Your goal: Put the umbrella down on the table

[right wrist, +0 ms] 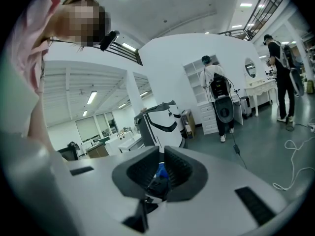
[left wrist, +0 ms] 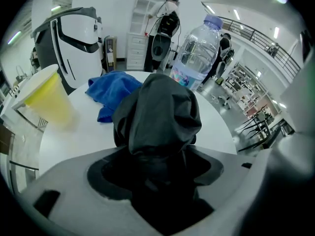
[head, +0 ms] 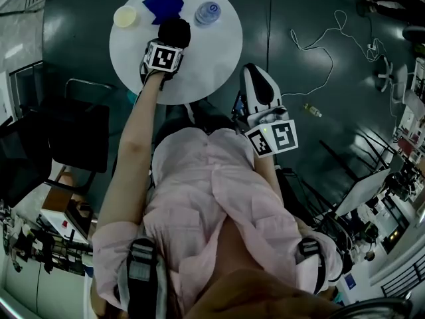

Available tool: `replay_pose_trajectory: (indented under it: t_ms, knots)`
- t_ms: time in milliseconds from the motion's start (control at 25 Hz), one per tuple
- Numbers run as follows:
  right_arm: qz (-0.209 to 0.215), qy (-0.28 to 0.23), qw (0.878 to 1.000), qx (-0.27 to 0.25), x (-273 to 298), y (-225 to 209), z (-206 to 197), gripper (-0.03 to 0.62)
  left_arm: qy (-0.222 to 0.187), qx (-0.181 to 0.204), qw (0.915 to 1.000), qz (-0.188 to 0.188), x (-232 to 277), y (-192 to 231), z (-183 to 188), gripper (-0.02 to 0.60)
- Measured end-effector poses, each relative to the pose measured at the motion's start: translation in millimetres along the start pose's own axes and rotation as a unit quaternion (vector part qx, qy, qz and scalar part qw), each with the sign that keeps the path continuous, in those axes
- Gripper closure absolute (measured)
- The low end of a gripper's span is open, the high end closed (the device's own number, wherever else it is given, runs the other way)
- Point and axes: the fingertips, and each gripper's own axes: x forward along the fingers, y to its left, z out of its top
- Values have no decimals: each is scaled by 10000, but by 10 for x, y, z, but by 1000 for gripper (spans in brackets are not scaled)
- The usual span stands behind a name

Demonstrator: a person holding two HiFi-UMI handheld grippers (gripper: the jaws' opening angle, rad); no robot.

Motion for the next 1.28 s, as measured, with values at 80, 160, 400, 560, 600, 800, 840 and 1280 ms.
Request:
replay_pose_trajectory:
  t_ms: [80, 160, 400, 560, 600, 800, 840, 1280]
  knots:
    - [52, -6, 10000, -8, 18, 32, -1, 562, -89, 31, 9999, -108, 4, -42, -12, 262]
    - [123, -36, 9999, -17, 32, 72, 18, 562, -241, 94, 9996, -62, -87, -47, 1, 252]
    - [357, -205, 9991, -69, 48, 180, 100, 562, -1788, 58, 9832, 361, -1117, -43, 358, 252]
    - [509, -353, 9980, -93, 39, 267, 159, 562, -3228, -69, 9448, 559, -2239, -218, 633, 396]
    - [543, -390, 9977, -102, 37, 294, 173, 562, -3527, -93, 9337, 615, -2503, -270, 671, 437]
    - [850, -529, 9949, -144, 7, 485, 254, 563, -4536, -12, 8877, 783, -3499, -640, 709, 561]
    - [947, -565, 9938, -160, -4, 529, 273, 563, -4653, 85, 8811, 843, -3626, -721, 692, 562]
    - [1150, -659, 9904, -392, -202, 650, 317, 563, -4939, -9, 8658, 805, -3837, -1124, 385, 563]
